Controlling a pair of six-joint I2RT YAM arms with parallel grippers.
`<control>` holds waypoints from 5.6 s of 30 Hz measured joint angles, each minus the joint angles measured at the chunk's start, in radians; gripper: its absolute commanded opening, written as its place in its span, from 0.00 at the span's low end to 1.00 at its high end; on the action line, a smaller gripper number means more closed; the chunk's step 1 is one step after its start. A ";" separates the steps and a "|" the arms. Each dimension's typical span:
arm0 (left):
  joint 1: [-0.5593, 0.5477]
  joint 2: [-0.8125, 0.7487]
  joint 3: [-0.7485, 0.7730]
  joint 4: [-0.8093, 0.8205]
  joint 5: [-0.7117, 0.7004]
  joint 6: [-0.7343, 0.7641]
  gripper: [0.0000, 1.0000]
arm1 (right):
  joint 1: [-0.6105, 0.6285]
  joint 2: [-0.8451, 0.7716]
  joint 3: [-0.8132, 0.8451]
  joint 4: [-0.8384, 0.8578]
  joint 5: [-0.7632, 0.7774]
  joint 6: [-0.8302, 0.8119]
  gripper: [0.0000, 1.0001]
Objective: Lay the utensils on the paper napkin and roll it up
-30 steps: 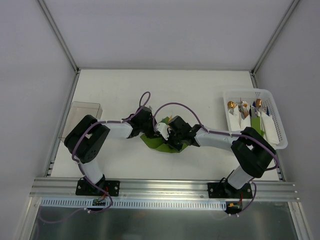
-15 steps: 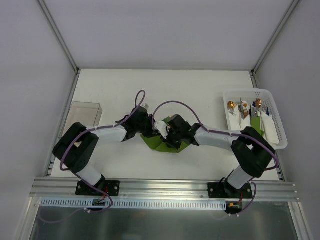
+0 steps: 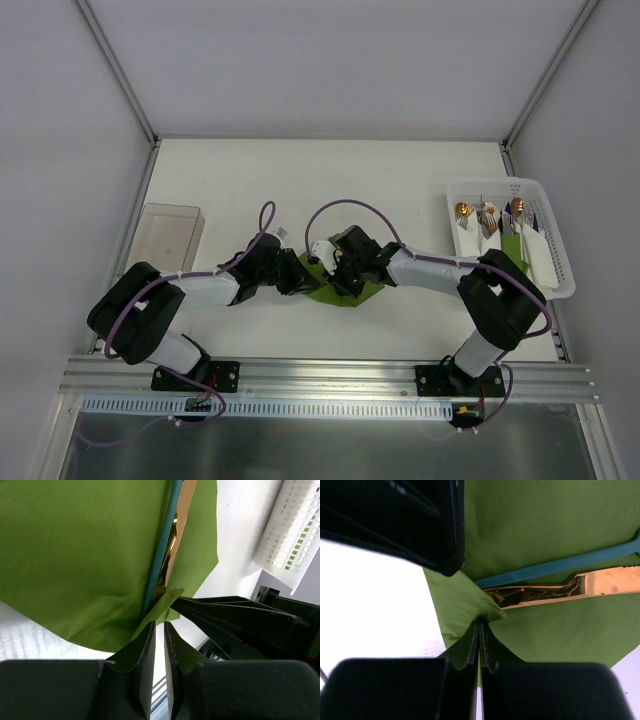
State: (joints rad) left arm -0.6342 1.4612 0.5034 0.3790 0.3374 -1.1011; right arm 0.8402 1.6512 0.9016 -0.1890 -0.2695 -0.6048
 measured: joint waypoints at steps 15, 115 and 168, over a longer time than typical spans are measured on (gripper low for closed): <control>-0.086 0.068 -0.003 0.102 -0.011 -0.112 0.06 | -0.005 0.007 0.003 -0.006 -0.001 0.012 0.00; -0.078 0.206 -0.117 0.355 -0.078 -0.383 0.00 | -0.492 0.326 0.385 -0.545 -0.451 0.363 0.03; -0.078 0.125 -0.093 0.217 -0.124 -0.328 0.05 | -0.294 0.544 0.515 -0.323 -0.610 0.788 0.00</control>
State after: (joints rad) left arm -0.7124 1.5864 0.4099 0.5964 0.2134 -1.4288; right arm 0.5461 2.1952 1.4170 -0.5121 -0.8795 0.1829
